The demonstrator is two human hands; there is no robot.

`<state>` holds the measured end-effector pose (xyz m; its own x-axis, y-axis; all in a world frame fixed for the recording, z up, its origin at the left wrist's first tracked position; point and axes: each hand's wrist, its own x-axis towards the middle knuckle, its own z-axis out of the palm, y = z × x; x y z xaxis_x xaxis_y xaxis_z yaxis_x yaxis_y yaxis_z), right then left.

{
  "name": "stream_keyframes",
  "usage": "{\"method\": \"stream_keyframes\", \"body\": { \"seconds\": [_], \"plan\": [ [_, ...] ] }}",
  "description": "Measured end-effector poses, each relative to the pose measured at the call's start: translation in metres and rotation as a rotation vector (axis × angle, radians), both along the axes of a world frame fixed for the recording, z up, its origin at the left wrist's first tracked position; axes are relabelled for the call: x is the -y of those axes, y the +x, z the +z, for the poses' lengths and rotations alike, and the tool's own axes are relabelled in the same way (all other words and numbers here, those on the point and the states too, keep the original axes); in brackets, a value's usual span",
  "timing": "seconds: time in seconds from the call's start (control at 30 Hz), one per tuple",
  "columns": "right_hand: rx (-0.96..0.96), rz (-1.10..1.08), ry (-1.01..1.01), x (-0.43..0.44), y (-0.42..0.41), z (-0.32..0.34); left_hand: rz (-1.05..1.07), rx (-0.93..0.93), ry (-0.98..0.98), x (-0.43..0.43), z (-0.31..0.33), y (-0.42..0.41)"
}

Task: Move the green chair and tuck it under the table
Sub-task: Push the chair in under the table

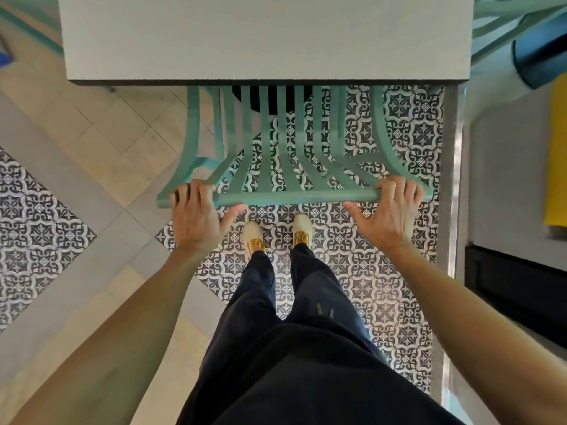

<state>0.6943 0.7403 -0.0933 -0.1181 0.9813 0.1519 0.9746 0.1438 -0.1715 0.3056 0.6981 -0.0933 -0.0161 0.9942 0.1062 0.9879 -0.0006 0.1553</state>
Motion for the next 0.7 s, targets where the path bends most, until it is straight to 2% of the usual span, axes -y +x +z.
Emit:
{"method": "stream_keyframes", "body": {
  "seconds": [0.47,0.7],
  "plan": [
    [0.002,-0.027,-0.006,0.017,-0.033,0.004,0.014,0.051,-0.019,0.003,0.002,-0.035],
    [0.042,-0.054,-0.094,0.013,-0.038,0.007,0.045,0.047,-0.050,0.001,0.003,-0.034]
  ]
}}
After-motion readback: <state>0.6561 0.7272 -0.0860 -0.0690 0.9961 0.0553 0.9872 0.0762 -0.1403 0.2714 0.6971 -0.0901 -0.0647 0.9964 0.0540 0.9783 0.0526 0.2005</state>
